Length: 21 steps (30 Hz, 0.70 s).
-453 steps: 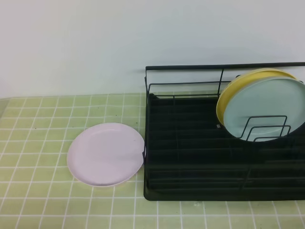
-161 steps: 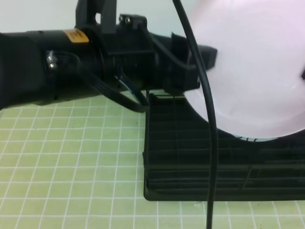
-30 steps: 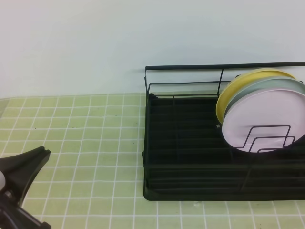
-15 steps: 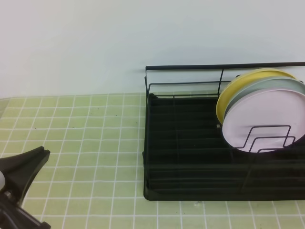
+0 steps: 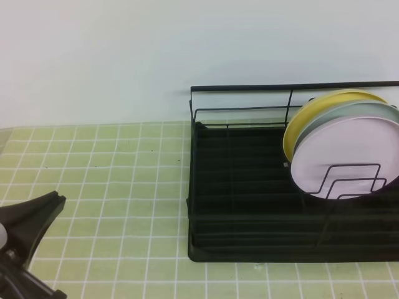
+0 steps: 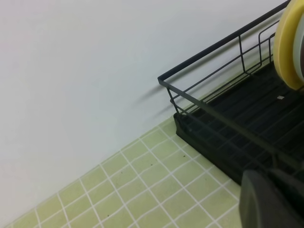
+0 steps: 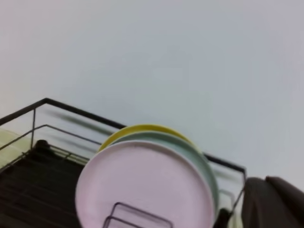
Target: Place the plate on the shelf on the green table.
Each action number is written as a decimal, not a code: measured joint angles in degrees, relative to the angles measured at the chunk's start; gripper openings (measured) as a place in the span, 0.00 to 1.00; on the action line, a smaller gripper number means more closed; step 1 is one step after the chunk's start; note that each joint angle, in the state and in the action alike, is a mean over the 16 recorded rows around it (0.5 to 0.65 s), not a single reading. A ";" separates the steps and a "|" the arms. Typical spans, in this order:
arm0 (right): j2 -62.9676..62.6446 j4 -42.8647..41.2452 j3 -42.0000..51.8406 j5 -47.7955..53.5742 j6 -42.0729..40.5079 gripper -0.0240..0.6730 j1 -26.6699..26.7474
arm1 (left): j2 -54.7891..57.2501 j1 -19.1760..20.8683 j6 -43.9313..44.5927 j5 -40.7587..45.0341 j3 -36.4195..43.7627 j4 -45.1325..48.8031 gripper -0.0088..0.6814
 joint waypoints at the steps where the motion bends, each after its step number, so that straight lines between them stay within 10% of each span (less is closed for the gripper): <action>1: -0.89 -2.48 0.45 -0.70 2.45 0.03 0.00 | 0.00 0.00 0.01 0.01 0.00 0.00 0.01; 14: -9.74 -38.75 11.59 -3.65 45.32 0.03 -1.54 | 0.00 0.00 0.02 0.15 0.00 0.00 0.01; 21: -12.14 -42.09 14.75 0.29 52.02 0.03 -3.81 | 0.00 0.00 0.02 0.15 0.00 0.00 0.01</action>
